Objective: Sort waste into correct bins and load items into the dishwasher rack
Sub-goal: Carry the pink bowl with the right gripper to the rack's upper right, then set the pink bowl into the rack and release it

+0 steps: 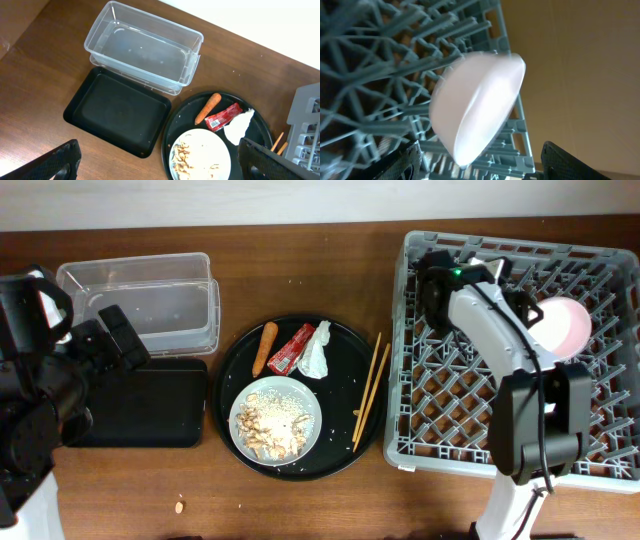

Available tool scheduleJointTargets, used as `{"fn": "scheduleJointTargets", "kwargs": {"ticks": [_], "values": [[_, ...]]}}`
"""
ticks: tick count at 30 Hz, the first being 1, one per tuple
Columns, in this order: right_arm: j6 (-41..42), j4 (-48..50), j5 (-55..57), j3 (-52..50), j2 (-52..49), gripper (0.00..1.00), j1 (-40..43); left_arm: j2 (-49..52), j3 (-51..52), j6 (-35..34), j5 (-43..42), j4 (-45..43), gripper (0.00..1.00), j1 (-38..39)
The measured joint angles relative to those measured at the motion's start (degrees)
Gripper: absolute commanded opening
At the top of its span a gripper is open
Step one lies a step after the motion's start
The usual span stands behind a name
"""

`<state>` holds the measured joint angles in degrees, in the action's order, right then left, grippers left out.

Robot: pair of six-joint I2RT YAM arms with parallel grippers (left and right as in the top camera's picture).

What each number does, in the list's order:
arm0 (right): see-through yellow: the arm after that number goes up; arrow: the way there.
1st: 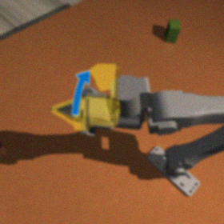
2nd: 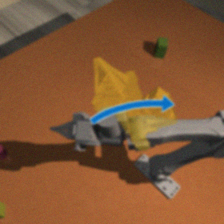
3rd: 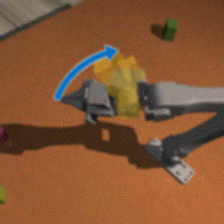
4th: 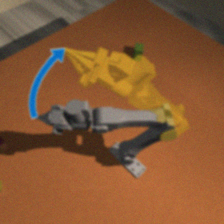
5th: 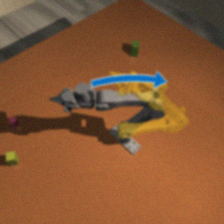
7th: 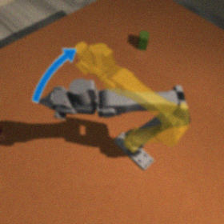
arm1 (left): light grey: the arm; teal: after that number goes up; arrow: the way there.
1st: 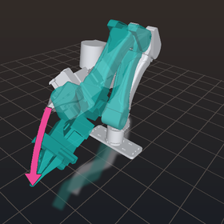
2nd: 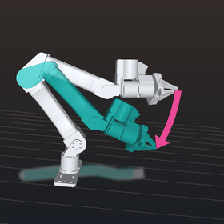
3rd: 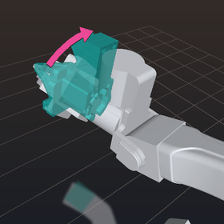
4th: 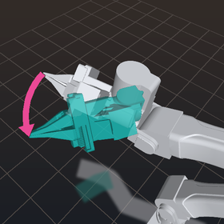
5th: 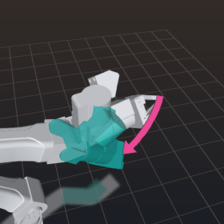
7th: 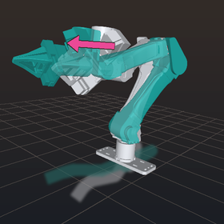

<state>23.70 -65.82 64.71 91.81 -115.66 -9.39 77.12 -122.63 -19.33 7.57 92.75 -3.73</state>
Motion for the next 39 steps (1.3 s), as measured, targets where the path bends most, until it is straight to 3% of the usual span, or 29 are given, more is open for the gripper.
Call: {"fn": "scheduleJointTargets", "kwargs": {"ticks": [3,4,6,9,12,15,18,21,22,28,31,33,34,35,38,39], "values": [[0.1,-0.1,-5.2,0.5,1.0,0.64,-2.1,0.0,0.0,0.0,0.0,0.0,0.99,0.0],[0.2,-0.3,-10.3,2.1,1.8,0.58,-1.4,0.0,0.0,0.0,0.0,0.0,0.99,0.0],[0.1,-0.2,-25.9,6.5,4.6,0.55,2.8,0.0,0.0,0.0,0.0,0.0,0.99,0.0],[0.3,-1.0,-52.9,11.9,12.2,0.55,18.3,0.0,0.0,0.0,0.0,0.0,0.99,0.0],[-0.2,-5.1,-68.9,11.7,11.9,0.55,33.1,0.0,0.0,0.0,0.0,0.0,0.99,0.0],[-3.4,-7.0,-75.4,8.9,10.2,0.55,40.2,0.0,0.0,0.0,0.0,0.0,0.99,0.0],[-4.7,-5.8,-74.8,4.7,9.9,0.49,41.1,0.0,0.0,0.0,0.0,0.0,0.99,0.0],[-4.4,0.2,-74.3,-0.6,9.6,0.05,41.1,0.0,0.0,0.0,0.0,0.1,1.0,0.0],[-4.1,0.9,-74.2,-1.3,9.5,0.04,41.1,0.0,0.0,0.0,0.0,0.0,0.99,0.0],[-3.8,1.6,-68.8,3.6,10.8,0.04,40.3,0.0,0.0,0.0,0.0,0.1,0.99,0.0],[-3.4,2.6,-54.8,6.5,17.4,0.04,35.0,0.0,0.0,0.0,0.0,0.0,0.99,0.0],[-3.3,2.9,-41.6,7.5,19.9,0.04,26.6,0.0,0.0,0.0,0.0,0.0,0.99,0.0],[-3.3,2.2,-39.3,7.6,19.6,0.21,24.4,0.0,0.0,0.0,0.0,0.0,0.99,0.0],[-2.4,0.9,-39.2,7.6,19.1,0.49,23.2,0.0,0.0,0.0,0.0,0.0,0.99,0.0],[0.7,0.6,-48.6,7.5,17.6,0.54,26.7,0.0,0.0,0.0,0.0,0.0,0.99,0.0],[1.7,0.5,-53.8,7.5,17.3,0.54,31.3,0.0,0.0,0.0,0.0,0.0,0.99,0.0]]}}
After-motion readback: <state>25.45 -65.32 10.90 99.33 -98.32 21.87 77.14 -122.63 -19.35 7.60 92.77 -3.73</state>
